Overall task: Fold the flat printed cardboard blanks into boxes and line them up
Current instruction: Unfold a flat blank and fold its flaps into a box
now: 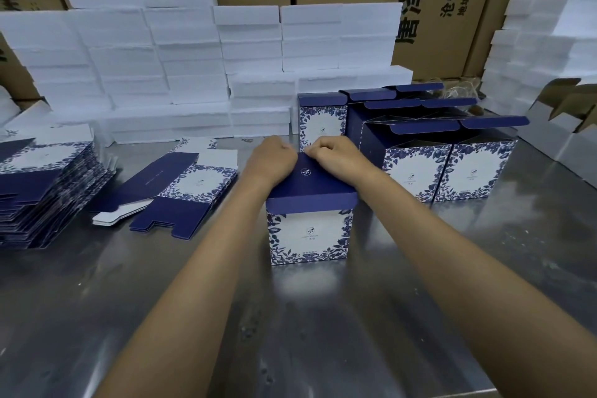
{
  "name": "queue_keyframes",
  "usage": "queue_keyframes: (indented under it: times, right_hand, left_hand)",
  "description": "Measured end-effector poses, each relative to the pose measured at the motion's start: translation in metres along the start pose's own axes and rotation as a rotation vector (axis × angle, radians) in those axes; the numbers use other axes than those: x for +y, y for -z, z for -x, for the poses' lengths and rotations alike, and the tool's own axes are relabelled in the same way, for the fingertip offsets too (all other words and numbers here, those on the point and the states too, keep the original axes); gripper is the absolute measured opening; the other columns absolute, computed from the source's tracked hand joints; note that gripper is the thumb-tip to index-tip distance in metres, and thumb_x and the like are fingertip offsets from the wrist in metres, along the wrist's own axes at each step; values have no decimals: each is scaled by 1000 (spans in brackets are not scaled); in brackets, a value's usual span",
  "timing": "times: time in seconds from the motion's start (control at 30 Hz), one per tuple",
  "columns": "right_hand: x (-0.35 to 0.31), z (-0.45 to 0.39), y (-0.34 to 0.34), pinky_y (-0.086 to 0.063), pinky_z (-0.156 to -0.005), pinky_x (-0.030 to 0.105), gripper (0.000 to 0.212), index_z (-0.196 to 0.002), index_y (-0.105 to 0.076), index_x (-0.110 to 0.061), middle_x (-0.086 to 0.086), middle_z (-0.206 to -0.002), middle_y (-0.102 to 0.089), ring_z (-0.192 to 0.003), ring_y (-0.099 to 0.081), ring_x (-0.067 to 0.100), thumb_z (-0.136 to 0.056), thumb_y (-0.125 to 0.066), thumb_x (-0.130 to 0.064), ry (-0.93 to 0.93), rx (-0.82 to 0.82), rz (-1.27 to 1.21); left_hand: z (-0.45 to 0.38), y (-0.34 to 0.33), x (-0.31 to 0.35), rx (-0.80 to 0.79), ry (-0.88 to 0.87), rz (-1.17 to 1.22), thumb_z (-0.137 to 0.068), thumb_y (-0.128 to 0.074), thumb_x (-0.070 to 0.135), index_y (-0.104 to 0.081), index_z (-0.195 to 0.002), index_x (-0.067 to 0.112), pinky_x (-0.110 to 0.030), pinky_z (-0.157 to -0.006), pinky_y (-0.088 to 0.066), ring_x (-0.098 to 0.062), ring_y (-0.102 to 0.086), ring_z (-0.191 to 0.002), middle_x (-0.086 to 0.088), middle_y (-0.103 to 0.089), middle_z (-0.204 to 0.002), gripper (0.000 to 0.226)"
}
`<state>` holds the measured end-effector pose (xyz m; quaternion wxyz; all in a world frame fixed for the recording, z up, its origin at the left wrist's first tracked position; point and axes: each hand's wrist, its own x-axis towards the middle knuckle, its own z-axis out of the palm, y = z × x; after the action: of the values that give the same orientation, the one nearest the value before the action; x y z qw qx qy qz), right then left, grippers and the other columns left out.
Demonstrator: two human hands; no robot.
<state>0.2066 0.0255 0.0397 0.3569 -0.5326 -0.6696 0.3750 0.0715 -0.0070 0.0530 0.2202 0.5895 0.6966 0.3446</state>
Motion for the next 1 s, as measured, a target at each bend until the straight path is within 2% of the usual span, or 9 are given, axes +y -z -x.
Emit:
queue_keyframes:
  times: [0.1,0.27,0.43,0.57,0.63,0.67,0.77,0.87,1.0]
  right_hand:
    - [5,1,2,-41,-69,29,35,-86,-64,2,6,-83,-58,-78,-53,18,-100,-57,-30,-5,66,73]
    - [-3,4,0,-45,-72,33,20,-83,-56,-16,6,-85,-53,-81,-48,18,-101,-52,-23,-10,98,131]
    - [-6,15,4,-43,-107,45,24,-86,-56,-14,11,-117,-67,-113,-59,35,-102,-45,-27,-71,151,264]
    - [-11,15,4,-41,-109,45,22,-87,-53,-11,8,-133,-63,-121,-57,34,-102,-42,-22,-84,101,336]
    - [-10,16,4,-42,-106,44,22,-95,-59,-9,9,-129,-65,-122,-55,34,-102,-42,-21,-47,125,397]
    - [-10,18,5,-42,-105,44,22,-98,-61,-8,10,-127,-64,-124,-52,34,-102,-43,-21,4,166,467]
    - [-14,25,4,-41,-89,39,20,-100,-63,-7,12,-118,-59,-118,-48,33,-101,-48,-21,292,307,723]
    - [-16,36,2,-37,-70,35,19,-93,-60,-11,6,-101,-61,-99,-57,30,-100,-51,-26,456,209,693]
    - [-2,58,0,-31,-80,33,28,-92,-68,-22,-8,-94,-60,-99,-52,18,-95,-61,-49,517,144,550]
  left_hand:
    - [0,0,-3,18,48,-29,-102,-42,25,-54,-117,-9,-40,-87,-45,-41,-57,-115,-27,-61,-124,40]
    - [-4,2,-6,46,38,2,-103,-49,32,-46,-71,17,-36,-81,-43,-36,-58,-99,-16,-65,-97,36]
    - [-2,1,-18,61,70,129,-106,-40,28,-33,-63,16,-32,-71,-32,-26,-42,-79,-5,-40,-67,45]
    - [-2,0,-15,75,69,75,-107,-37,27,-35,-61,14,-35,-76,-36,-29,-43,-80,-6,-41,-66,48]
    - [-2,1,-16,54,72,59,-107,-36,32,-55,-75,6,-36,-81,-39,-36,-53,-92,-16,-57,-83,45]
    - [-3,1,-17,35,86,38,-108,-33,35,-63,-101,1,-38,-91,-40,-39,-55,-109,-22,-63,-108,46]
    - [-5,0,-14,-47,133,-59,-109,-23,39,-38,-150,5,-39,-113,-29,-33,-37,-142,-18,-38,-156,56]
    - [-7,0,-12,-40,119,-144,-108,-23,31,-41,-147,10,-40,-112,-30,-35,-40,-139,-18,-40,-154,49]
    - [-11,-3,-10,-11,109,-284,-102,-32,20,-55,-119,14,-42,-102,-39,-37,-51,-124,-19,-52,-138,30]
